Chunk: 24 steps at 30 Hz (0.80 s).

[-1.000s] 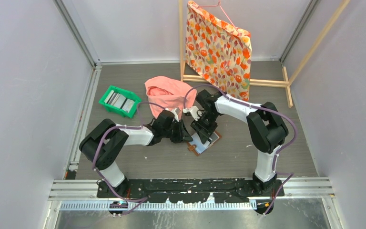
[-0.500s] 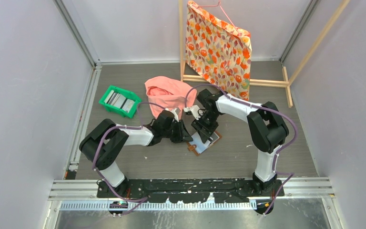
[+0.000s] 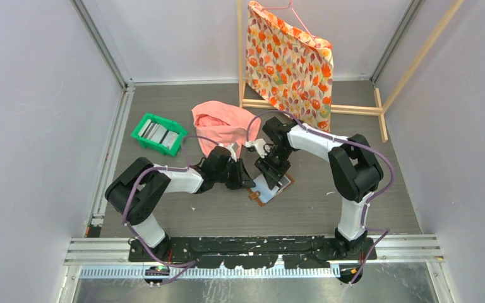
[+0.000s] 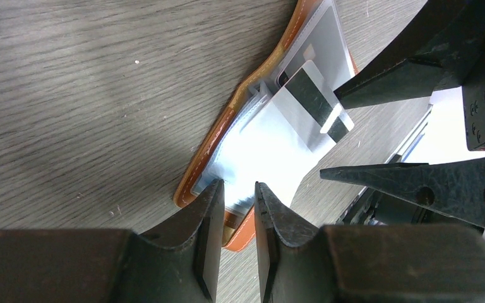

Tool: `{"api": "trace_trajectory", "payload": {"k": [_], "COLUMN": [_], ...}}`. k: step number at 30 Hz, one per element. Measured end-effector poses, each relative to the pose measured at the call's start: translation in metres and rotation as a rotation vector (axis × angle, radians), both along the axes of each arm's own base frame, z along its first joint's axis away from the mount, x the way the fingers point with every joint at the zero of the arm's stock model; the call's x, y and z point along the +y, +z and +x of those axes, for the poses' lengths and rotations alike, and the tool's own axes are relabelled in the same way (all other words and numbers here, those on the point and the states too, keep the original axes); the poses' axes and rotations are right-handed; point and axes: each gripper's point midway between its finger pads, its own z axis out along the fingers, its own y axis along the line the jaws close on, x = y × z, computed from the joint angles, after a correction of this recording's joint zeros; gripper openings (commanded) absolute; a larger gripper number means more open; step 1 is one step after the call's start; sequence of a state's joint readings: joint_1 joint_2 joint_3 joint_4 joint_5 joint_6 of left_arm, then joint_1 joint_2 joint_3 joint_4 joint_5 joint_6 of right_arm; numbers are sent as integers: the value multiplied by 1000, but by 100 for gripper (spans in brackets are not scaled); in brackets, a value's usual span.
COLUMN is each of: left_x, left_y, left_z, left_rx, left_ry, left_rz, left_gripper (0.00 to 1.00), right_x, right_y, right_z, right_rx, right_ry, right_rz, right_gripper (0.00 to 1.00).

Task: Put the credit cards into the card holder
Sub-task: Insert the credit card into the card holder.

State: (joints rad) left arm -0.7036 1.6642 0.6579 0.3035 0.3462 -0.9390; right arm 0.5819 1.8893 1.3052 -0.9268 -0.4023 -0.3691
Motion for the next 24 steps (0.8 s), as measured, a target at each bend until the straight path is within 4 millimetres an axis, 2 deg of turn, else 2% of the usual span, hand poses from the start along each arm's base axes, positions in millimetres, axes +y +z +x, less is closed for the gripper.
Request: {"api": "trace_trajectory", "payload": {"k": [7, 12, 17, 24], "left_x": [-1, -2, -1, 3], "left_y": [1, 2, 2, 12], "left_z": [-1, -1, -1, 0], "left_rx": [0, -1, -4, -28], "left_ry": [-4, -8, -6, 6], "left_rz": [-6, -16, -20, -42], "left_gripper": [26, 26, 26, 28], "right_x": [2, 10, 20, 14], "right_y": [3, 7, 7, 5], "right_z": [-7, -19, -30, -22], "right_rx": [33, 79, 121, 150], "right_ry": [14, 33, 44, -13], "right_rz": [23, 58, 84, 100], "right_gripper": [52, 48, 48, 50]}}
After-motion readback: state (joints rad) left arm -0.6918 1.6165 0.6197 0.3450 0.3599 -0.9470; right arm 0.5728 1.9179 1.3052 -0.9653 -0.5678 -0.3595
